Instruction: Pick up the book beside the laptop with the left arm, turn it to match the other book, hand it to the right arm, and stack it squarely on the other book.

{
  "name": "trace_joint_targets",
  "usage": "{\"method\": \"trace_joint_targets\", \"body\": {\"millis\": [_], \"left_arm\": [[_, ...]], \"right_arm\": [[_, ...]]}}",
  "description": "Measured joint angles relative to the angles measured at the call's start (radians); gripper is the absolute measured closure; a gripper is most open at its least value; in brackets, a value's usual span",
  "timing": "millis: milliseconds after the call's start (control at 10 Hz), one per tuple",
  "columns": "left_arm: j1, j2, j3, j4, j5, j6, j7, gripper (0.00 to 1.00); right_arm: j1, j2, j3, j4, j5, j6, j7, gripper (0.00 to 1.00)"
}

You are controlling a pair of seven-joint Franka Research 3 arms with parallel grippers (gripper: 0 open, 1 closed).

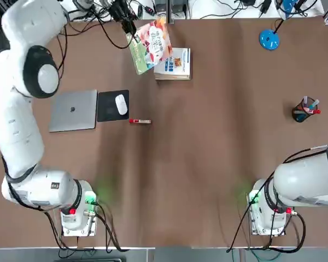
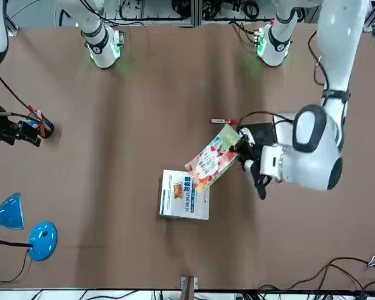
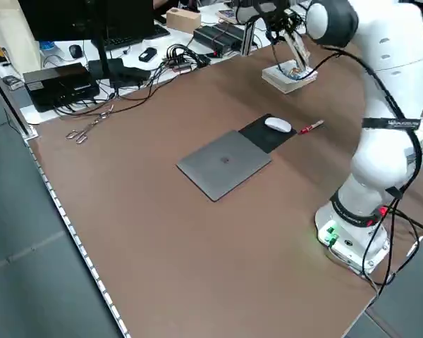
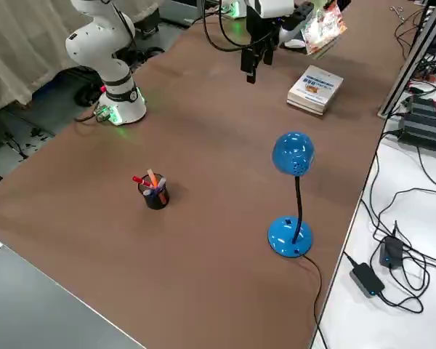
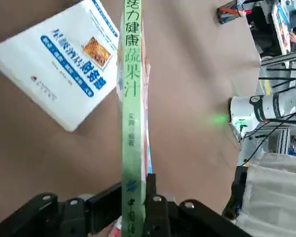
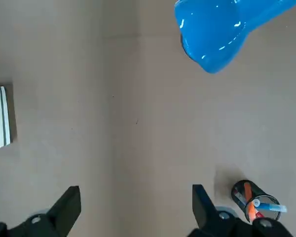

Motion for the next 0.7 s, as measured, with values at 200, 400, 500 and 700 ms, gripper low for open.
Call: {"method": "trace_joint_targets", "body": {"millis": [200,400,500,700], "left_arm": [[-0.028,0.061,-0.001,0.054,0.000,0.053,0.061,0.82],[-0.057,0.109,-0.002,0.091,0.000,0.108,0.115,0.82],[-0.068,0.138,-0.002,0.116,0.000,0.129,0.140,0.82],[-0.089,0.199,-0.002,0.175,0.001,0.150,0.174,0.82]], "right_arm": [[-0.001,0.000,-0.002,0.000,0.000,0.000,0.000,0.00],[-0.001,0.000,-0.003,0.000,0.000,0.001,0.000,0.00],[-0.001,0.000,-0.004,0.001,-0.001,0.002,0.000,0.00],[-0.005,0.000,-0.007,0.002,-0.002,0.003,0.000,0.00]]}}
